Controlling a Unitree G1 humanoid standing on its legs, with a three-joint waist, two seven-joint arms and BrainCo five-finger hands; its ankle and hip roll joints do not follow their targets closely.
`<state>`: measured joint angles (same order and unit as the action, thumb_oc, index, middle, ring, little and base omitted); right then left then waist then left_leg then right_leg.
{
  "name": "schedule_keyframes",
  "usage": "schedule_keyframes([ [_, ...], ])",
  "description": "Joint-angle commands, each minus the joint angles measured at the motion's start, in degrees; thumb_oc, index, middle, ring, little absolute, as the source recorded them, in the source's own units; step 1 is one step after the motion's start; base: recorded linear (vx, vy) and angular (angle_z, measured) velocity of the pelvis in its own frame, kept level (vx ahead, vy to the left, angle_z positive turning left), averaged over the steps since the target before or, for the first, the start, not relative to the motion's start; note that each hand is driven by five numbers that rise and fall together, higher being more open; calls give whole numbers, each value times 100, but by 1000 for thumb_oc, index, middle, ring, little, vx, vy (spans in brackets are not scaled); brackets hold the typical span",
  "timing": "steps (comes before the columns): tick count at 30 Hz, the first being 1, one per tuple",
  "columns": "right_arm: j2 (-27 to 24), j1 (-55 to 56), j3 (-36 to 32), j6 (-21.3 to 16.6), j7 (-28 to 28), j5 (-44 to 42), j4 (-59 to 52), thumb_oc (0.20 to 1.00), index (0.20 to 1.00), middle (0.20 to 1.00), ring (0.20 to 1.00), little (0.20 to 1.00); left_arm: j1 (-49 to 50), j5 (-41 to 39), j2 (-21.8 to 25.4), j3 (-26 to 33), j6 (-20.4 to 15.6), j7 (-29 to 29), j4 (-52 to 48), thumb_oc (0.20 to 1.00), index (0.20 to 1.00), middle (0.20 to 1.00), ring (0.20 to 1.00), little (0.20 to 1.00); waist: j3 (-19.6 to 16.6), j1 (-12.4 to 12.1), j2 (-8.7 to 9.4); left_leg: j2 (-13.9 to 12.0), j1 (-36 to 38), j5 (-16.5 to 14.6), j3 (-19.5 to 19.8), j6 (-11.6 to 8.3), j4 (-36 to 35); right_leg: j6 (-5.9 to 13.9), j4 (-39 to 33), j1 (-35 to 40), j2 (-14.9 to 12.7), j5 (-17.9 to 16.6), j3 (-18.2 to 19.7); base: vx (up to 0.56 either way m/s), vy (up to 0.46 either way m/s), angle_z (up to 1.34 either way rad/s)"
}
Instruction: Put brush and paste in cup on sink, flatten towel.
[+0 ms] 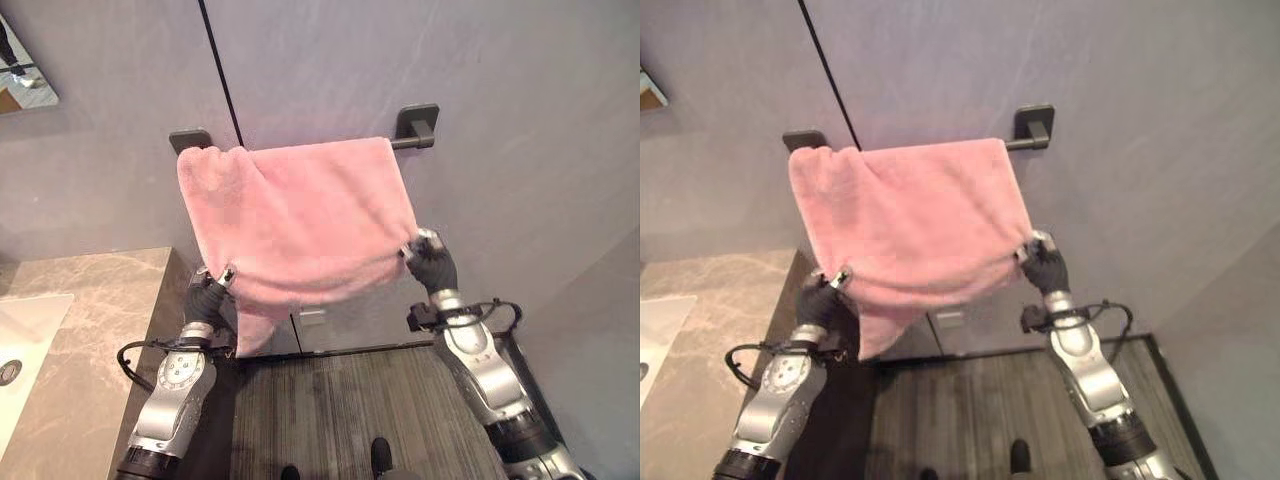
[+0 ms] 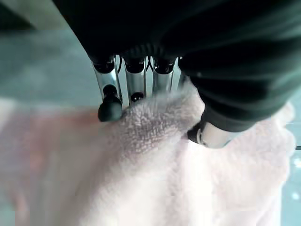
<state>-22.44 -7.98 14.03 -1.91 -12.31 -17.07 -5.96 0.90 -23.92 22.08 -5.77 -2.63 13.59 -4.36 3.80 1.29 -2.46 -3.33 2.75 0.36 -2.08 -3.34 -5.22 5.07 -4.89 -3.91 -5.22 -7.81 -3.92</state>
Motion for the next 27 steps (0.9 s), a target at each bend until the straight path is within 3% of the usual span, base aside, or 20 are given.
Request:
schedule_keyframes([
  [1,-55,-191,-465,-473,-18,301,-613,200,200,200,200,200,-117,58,211,249,-506,73,-588,200,200,200,200,200,-118,116,235,263,-132,-80,-5,182,218,303,335,116,-300,430,145,0,0,0],
  [2,-4,-130,-460,-450,-95,300,-425,200,200,200,200,200,-117,96,154,174,-489,128,-462,200,200,200,200,200,-113,117,243,259,-118,-83,-13,181,210,301,335,122,-299,428,148,0,0,0],
  [3,105,-108,-330,-326,-256,87,180,200,200,200,200,200,-155,227,19,-34,-226,198,330,200,200,200,200,200,-119,129,239,261,-102,-85,-42,180,214,297,313,139,-294,412,166,0,0,0],
  [5,35,-109,-323,-287,-230,149,76,200,200,200,200,200,-252,543,86,47,-156,234,268,200,200,200,200,200,-119,122,218,254,-89,-89,-53,172,213,293,304,159,-288,414,169,0,0,0],
  [6,-32,-183,-395,-421,-17,85,-469,200,200,200,200,200,-220,164,147,127,-508,138,-299,200,200,200,200,200,-114,133,207,247,-100,-107,-53,175,248,299,294,157,-285,434,164,0,0,0],
  [8,-55,-171,-457,-544,19,100,-466,200,200,200,200,200,-150,281,152,286,-593,149,-446,200,200,200,200,200,-111,124,234,256,-105,-146,-44,178,287,299,293,167,-284,450,168,17,-8,0],
  [11,54,-227,-233,-421,-121,45,215,200,200,200,200,200,-177,379,5,105,-414,344,277,200,200,200,200,200,-127,99,255,265,-86,-155,-63,176,301,295,272,207,-285,436,182,0,0,0],
  [14,38,-236,-198,-347,-162,69,158,200,200,200,200,200,-288,631,44,147,-309,440,304,200,200,200,200,200,-133,91,245,261,-79,-155,-67,169,300,289,264,223,-282,434,183,14,1,0],
  [15,-53,-209,-279,-420,101,70,-339,200,200,200,200,200,-179,590,174,256,-504,268,-278,200,200,200,200,200,-141,92,236,254,-73,-178,-57,176,316,285,257,250,-279,466,168,40,2,0],
  [17,-108,-180,-352,-491,172,164,-334,200,200,200,200,200,-111,477,189,333,-597,179,-431,200,200,200,200,200,-133,87,253,258,-85,-204,-39,180,355,284,268,248,-281,483,157,21,0,0],
  [19,25,-225,-223,-360,-124,70,334,200,200,200,200,200,-299,443,38,81,-412,342,403,200,200,200,200,200,-143,88,272,261,-81,-207,-41,180,366,278,287,258,-278,484,161,-4,-2,2],
  [21,-82,-202,-278,-324,71,65,-72,200,200,200,200,200,-297,777,185,199,-379,361,157,200,200,200,200,200,-145,84,273,252,-81,-209,-29,172,361,276,278,270,-273,503,140,6,1,2],
  [22,-125,-142,-426,-412,181,78,-322,200,200,200,200,200,-110,574,199,334,-512,261,-137,200,200,200,200,200,-145,81,286,252,-105,-221,-18,175,379,283,281,256,-271,515,139,15,-5,-4],
  [25,-38,-127,-415,-378,-84,32,284,200,200,200,200,200,-107,494,98,300,-445,319,196,200,200,200,200,200,-157,63,315,253,-84,-215,-23,177,359,284,271,272,-274,498,132,0,0,0],
  [27,-44,-152,-397,-346,-32,12,117,200,200,200,200,200,-220,825,200,280,-311,353,312,200,200,200,200,200,-161,56,311,240,-63,-197,-21,175,317,277,260,289,-259,503,121,0,0,0],
])
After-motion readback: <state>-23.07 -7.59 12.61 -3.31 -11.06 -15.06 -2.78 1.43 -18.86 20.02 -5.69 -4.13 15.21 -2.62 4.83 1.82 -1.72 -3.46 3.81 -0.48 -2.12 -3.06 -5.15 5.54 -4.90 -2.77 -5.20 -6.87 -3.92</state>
